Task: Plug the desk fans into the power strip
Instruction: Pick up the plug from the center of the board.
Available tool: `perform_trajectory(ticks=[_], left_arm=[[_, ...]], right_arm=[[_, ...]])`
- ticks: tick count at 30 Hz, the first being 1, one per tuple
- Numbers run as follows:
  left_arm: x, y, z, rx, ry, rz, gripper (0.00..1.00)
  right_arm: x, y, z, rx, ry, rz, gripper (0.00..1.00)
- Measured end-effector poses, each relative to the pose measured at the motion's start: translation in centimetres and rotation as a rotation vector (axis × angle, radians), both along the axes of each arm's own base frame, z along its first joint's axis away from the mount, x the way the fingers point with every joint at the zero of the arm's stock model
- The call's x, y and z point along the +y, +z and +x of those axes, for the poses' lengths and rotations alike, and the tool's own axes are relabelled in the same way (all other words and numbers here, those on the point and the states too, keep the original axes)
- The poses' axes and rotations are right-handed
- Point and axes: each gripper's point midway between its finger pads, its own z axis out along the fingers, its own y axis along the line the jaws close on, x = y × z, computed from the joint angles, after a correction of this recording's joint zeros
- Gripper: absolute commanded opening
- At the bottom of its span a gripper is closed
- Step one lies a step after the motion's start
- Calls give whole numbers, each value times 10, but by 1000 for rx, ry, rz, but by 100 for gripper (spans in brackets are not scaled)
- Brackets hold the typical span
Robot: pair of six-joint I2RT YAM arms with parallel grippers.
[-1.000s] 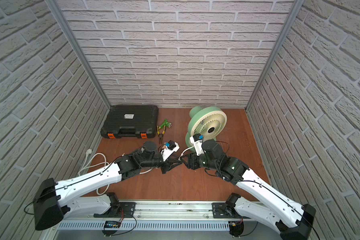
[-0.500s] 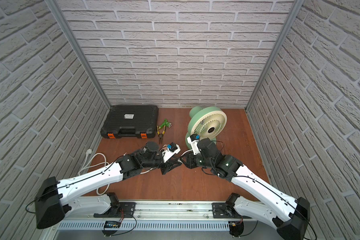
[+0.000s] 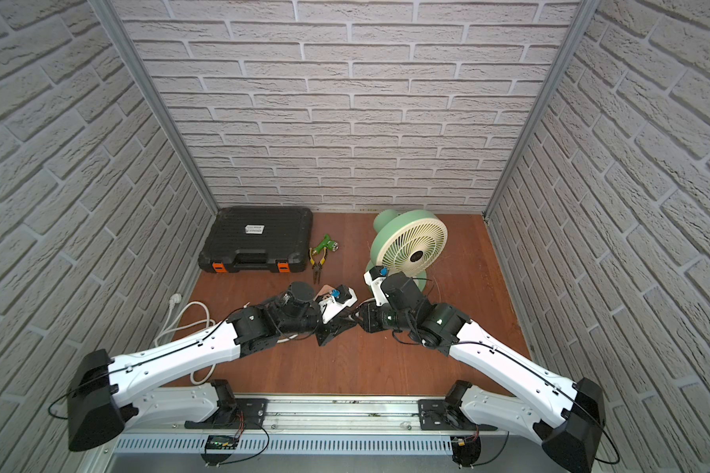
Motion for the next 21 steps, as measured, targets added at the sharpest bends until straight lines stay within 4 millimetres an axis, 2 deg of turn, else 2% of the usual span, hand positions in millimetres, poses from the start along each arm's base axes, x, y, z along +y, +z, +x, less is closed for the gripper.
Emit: perform_trajectory(ticks=[13,17,21], left_arm=[[0,1,1,-25,-8,13,0],[0,-2,1,-32,-10,24,0],[0,-3,2,-36,-7,31,0]], right_arm=[[2,2,1,-4,-6,-5,26],[0,6,2,-11,-17,-17,33],[-2,10,4,-25,-27,-18,33]])
